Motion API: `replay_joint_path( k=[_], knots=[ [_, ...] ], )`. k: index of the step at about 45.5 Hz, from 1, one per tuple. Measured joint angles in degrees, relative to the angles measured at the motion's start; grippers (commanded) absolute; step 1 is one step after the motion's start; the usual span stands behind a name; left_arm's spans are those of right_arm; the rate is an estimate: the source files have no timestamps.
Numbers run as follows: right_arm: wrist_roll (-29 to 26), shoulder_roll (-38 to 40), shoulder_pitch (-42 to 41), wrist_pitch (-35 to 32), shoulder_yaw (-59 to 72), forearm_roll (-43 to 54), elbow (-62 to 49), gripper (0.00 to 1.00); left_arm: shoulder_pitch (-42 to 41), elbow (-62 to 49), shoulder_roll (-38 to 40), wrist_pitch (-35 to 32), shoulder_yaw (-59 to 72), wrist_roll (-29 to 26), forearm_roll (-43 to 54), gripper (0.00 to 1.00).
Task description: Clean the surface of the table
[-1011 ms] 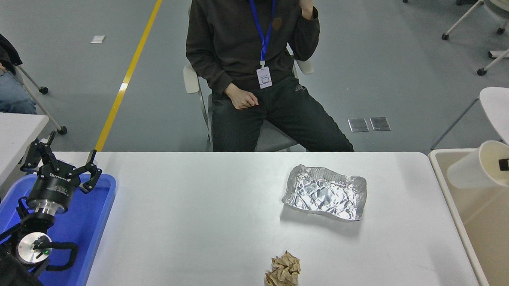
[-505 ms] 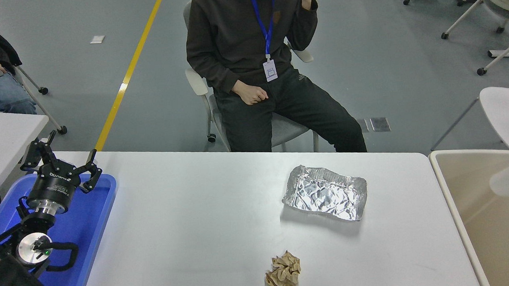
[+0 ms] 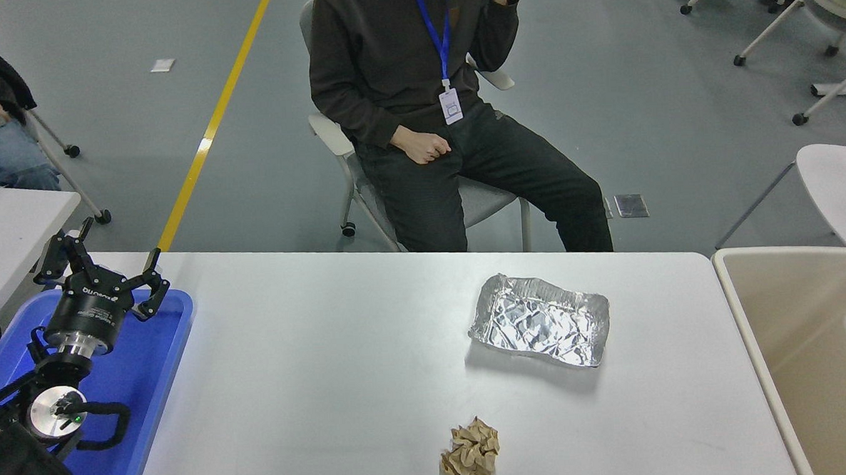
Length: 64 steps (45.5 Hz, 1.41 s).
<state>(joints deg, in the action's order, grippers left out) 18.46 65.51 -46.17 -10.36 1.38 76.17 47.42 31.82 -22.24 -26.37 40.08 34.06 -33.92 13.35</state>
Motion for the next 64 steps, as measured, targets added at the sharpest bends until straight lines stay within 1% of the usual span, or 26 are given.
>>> replay_joint_path(
  k=[7, 25, 31, 39, 45, 56, 64],
  knots=[
    [2.05, -4.28, 2.26, 1.4, 0.01, -0.24, -7.36, 0.0, 0.0, 0.0, 0.0, 0.0, 0.0, 0.0, 0.0, 1.0],
    [7.85, -18.89, 8.16, 4.41, 0.23, -1.9, -31.02, 0.0, 0.0, 0.0, 0.0, 0.0, 0.0, 0.0, 0.0, 1.0],
    [8.75, -22.56, 9.08, 4.92, 1.12, -3.05, -36.27, 0.0, 0.0, 0.0, 0.0, 0.0, 0.0, 0.0, 0.01, 1.0],
    [9.24, -25.7, 9.67, 5.98, 3.74, -6.38, -40.6, 0.0, 0.0, 0.0, 0.0, 0.0, 0.0, 0.0, 0.0, 1.0],
    [9.47, -27.98, 9.92, 6.71, 7.92, -11.53, -43.84, 0.0, 0.0, 0.0, 0.0, 0.0, 0.0, 0.0, 0.0, 1.0],
    [9.54, -29.82, 10.06, 7.38, 14.19, -19.23, -46.39, 0.0, 0.0, 0.0, 0.0, 0.0, 0.0, 0.0, 0.0, 1.0],
    [9.55, -30.25, 10.32, 7.73, 16.47, -22.03, -47.22, 0.0, 0.0, 0.0, 0.0, 0.0, 0.0, 0.0, 0.0, 1.0]
  ],
)
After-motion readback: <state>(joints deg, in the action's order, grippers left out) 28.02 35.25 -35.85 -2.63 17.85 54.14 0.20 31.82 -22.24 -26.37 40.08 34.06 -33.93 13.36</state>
